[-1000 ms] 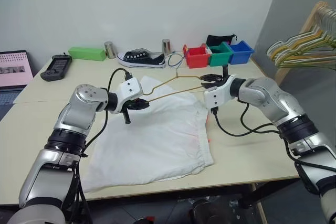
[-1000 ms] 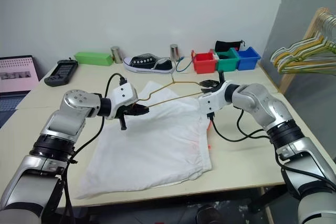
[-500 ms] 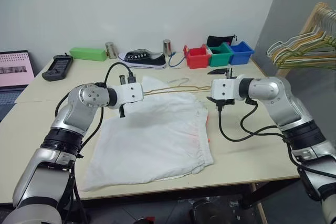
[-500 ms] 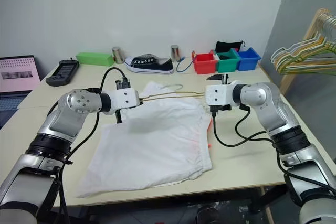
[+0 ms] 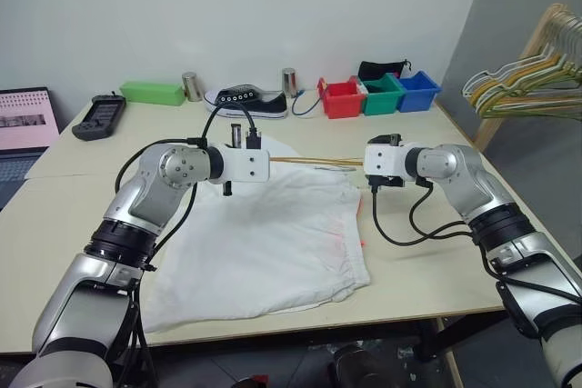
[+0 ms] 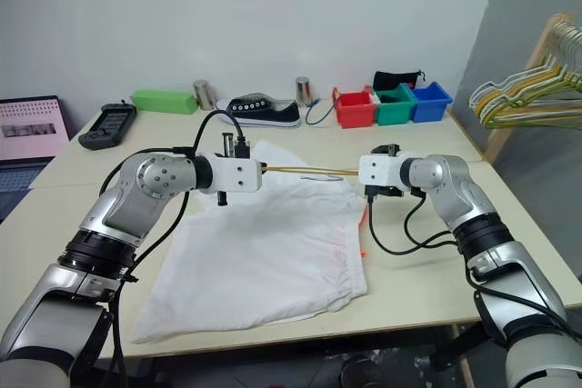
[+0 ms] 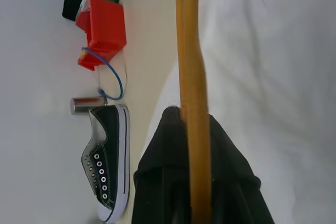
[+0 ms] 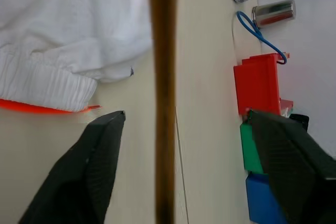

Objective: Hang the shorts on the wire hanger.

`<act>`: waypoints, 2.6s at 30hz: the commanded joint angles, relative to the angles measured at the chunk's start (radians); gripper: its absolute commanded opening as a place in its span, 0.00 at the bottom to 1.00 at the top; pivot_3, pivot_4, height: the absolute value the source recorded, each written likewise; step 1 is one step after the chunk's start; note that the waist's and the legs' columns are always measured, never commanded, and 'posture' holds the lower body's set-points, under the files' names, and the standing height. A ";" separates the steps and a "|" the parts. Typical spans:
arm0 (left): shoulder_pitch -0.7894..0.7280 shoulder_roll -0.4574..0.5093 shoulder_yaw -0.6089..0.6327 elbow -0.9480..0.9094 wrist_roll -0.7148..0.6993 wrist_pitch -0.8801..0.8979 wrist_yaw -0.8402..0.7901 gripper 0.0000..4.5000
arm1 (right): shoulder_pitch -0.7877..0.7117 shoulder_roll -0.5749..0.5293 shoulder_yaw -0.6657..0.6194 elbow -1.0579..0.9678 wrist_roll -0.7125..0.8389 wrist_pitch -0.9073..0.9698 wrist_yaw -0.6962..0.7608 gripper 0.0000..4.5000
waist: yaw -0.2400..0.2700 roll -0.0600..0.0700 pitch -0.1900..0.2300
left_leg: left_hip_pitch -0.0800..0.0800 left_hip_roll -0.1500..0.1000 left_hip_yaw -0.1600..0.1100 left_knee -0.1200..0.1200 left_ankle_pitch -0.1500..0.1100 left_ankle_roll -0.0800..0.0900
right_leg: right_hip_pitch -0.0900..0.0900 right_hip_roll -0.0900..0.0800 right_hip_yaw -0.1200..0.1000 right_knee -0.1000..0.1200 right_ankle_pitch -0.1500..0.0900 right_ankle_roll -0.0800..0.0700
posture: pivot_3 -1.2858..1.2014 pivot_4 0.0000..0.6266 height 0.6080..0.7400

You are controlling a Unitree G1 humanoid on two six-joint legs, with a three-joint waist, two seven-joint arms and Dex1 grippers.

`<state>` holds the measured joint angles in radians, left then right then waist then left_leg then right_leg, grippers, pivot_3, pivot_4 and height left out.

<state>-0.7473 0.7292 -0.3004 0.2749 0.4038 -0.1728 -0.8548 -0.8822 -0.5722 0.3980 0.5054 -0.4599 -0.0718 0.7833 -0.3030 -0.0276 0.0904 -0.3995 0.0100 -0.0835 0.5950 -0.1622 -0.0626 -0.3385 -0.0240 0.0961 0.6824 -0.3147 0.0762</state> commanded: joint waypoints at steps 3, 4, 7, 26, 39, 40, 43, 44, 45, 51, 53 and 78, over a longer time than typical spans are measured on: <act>-0.007 -0.003 0.000 -0.031 0.036 -0.026 0.050 0.00 | -0.010 0.000 -0.019 -0.043 0.007 0.014 0.001 0.52 | 0.000 0.000 0.000 | 0.000 0.000 0.000 0.000 0.000 0.000 | 0.000 0.000 0.000 0.000 0.000 0.000 | 0.45 0.01 1.00; -0.007 -0.005 0.000 -0.030 0.037 -0.026 0.052 0.00 | -0.009 0.000 -0.018 -0.034 0.005 0.013 -0.005 0.48 | 0.000 0.000 0.000 | 0.000 0.000 0.000 0.000 0.000 0.000 | 0.000 0.000 0.000 0.000 0.000 0.000 | 0.45 0.01 1.00; -0.010 -0.006 -0.002 -0.029 0.041 -0.027 0.054 0.00 | -0.006 0.003 -0.019 -0.016 0.005 0.015 -0.017 0.32 | -0.001 0.000 0.000 | 0.000 0.000 0.000 0.000 0.000 0.000 | 0.000 0.000 0.000 0.000 0.000 0.000 | 0.45 0.00 1.00; -0.016 -0.013 0.058 -0.015 -0.017 -0.065 0.117 0.43 | 0.041 0.017 -0.031 -0.054 0.055 0.070 0.032 0.00 | 0.000 0.000 0.000 | 0.000 0.000 -0.001 0.000 0.000 0.000 | 0.000 0.000 0.000 0.000 0.000 0.000 | 0.45 0.01 1.00; 0.206 -0.019 0.234 -0.294 -0.358 0.097 0.042 1.00 | 0.180 -0.048 -0.173 -0.179 0.392 0.594 0.388 0.00 | 0.003 0.003 -0.002 | 0.001 0.000 -0.001 0.001 0.000 0.000 | 0.001 0.000 -0.001 0.000 0.000 0.000 | 0.46 0.00 1.00; 0.245 -0.032 0.247 -0.338 -0.385 0.142 0.049 1.00 | 0.187 -0.057 -0.187 -0.177 0.420 0.643 0.405 0.00 | 0.004 0.003 -0.002 | 0.001 0.000 -0.001 0.001 0.000 0.000 | 0.001 0.000 -0.001 0.000 0.000 0.000 | 0.46 0.01 1.00; 0.361 -0.081 0.282 -0.454 -0.462 0.265 0.084 1.00 | 0.197 -0.107 -0.215 -0.180 0.507 0.822 0.489 0.00 | 0.009 0.004 -0.002 | 0.001 0.000 -0.001 0.001 0.000 0.000 | 0.001 0.000 -0.001 0.000 0.000 0.001 | 0.46 0.01 1.00; 0.409 -0.093 0.288 -0.490 -0.481 0.298 0.091 1.00 | 0.208 -0.143 -0.214 -0.186 0.538 0.885 0.541 0.00 | 0.014 0.004 -0.002 | 0.001 0.000 -0.001 0.001 0.000 0.000 | 0.002 0.000 -0.001 0.000 0.000 0.001 | 0.46 0.01 1.00; 0.453 -0.102 0.293 -0.524 -0.493 0.324 0.098 1.00 | 0.222 -0.182 -0.208 -0.197 0.568 0.937 0.591 0.00 | 0.021 0.004 -0.002 | 0.000 0.000 -0.001 0.002 0.000 0.000 | 0.002 0.000 -0.001 0.000 0.000 0.001 | 0.46 0.01 1.00; 0.645 -0.172 0.284 -0.692 -0.529 0.402 0.170 1.00 | 0.406 -0.439 -0.145 -0.314 0.731 1.134 0.821 0.00 | 0.060 0.004 -0.003 | 0.000 0.001 0.001 0.003 0.000 0.000 | 0.002 0.000 -0.001 -0.001 -0.001 0.000 | 0.46 0.03 1.00; 0.679 -0.204 0.263 -0.747 -0.542 0.440 0.190 1.00 | 0.468 -0.486 -0.145 -0.357 0.791 1.194 0.831 0.00 | 0.067 0.004 -0.003 | 0.000 0.001 0.001 0.003 -0.001 0.000 | 0.002 0.000 0.000 -0.001 -0.002 0.000 | 0.46 0.03 1.00; 0.706 -0.083 0.205 -0.907 -0.786 0.714 0.052 1.00 | 0.920 -0.602 -0.301 -0.656 1.166 1.328 0.638 0.00 | 0.049 0.000 0.001 | -0.001 0.002 0.006 0.010 -0.010 -0.003 | -0.002 -0.008 -0.003 -0.018 -0.006 -0.007 | 0.45 0.06 1.00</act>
<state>-0.0194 0.6367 -0.0987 -0.6230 -0.3840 0.5600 -0.7988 0.0573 -1.1710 0.0959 -0.1336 0.6896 1.2632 1.4276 -0.2539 -0.0281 0.0909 -0.4012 0.0116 -0.0769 0.6046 -0.1720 -0.0660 -0.3405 -0.0332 0.0931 0.6638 -0.3208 0.0696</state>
